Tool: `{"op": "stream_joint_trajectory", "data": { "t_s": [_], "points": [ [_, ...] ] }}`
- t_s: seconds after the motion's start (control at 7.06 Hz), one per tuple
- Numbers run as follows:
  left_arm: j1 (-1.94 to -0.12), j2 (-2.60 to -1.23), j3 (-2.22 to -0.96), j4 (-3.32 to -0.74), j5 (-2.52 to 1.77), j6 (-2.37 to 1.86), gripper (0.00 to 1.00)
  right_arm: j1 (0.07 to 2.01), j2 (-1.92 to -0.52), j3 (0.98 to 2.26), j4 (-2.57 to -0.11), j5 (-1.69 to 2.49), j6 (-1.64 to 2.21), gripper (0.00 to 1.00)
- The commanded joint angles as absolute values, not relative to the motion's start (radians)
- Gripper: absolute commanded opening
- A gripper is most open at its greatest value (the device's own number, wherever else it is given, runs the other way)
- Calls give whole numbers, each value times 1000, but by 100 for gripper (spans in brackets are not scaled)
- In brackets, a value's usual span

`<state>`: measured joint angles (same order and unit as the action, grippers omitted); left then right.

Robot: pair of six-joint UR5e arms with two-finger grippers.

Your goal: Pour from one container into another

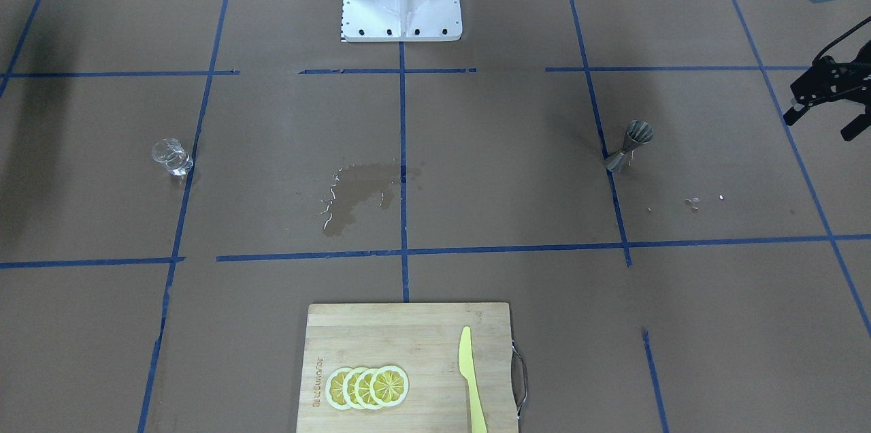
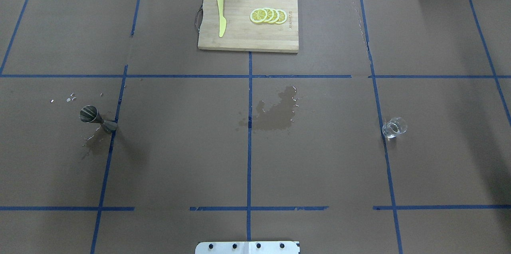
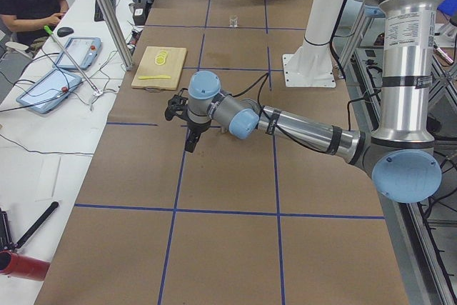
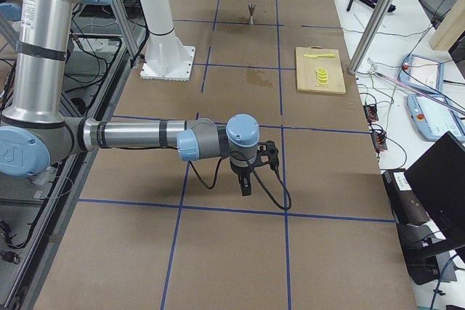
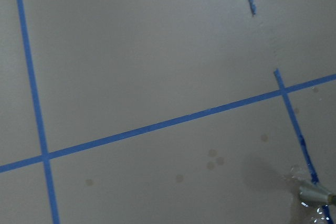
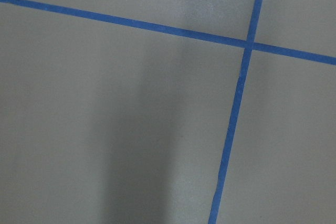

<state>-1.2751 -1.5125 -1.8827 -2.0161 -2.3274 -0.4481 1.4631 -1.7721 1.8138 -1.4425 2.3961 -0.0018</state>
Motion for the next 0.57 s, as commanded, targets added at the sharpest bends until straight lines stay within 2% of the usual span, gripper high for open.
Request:
{"op": "stream_joint_trajectory", "data": {
  "t_s": [0.0,0.42],
  "points": [
    [-1095,-1458,-1919,-2213,-2159,-644,100,1457,-1770,1816,-1442,2399,2,100],
    [-933,-1425,-2066,-2232,-1949,-692,100,1450,-1767,1825,-1440,2416,0,100]
  ]
}}
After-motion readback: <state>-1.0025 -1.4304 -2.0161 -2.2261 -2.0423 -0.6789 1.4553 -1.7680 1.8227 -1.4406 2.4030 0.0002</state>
